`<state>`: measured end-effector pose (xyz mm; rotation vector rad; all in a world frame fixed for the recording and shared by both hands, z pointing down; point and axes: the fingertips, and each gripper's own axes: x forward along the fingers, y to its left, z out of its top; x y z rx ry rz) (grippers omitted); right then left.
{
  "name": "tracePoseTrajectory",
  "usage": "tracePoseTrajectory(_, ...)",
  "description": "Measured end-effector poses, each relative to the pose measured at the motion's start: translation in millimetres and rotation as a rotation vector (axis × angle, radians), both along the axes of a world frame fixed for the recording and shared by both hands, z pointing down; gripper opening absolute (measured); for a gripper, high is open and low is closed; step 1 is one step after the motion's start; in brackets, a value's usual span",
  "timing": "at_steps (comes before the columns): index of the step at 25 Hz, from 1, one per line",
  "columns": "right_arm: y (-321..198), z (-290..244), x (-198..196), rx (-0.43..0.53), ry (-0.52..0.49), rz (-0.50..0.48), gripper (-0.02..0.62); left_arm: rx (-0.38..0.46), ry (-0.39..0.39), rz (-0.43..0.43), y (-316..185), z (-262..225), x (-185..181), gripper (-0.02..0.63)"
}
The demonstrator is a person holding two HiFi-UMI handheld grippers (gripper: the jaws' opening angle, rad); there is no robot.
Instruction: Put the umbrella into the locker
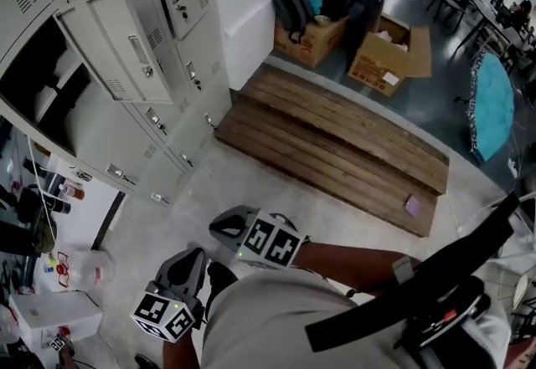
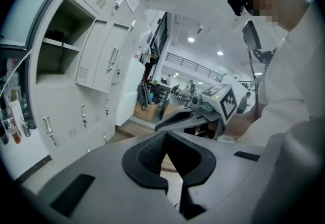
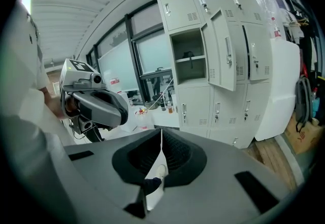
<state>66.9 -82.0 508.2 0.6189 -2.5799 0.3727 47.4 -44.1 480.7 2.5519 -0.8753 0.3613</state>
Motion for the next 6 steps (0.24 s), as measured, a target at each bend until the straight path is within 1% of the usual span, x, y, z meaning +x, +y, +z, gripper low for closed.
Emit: tracePoseTrajectory(6, -4.1, -0.3, 6.3, 0.0, 0.0, -0.011, 0.021, -0.003, -0.004, 0.002, -4.6, -0.2, 7.7, 0.011)
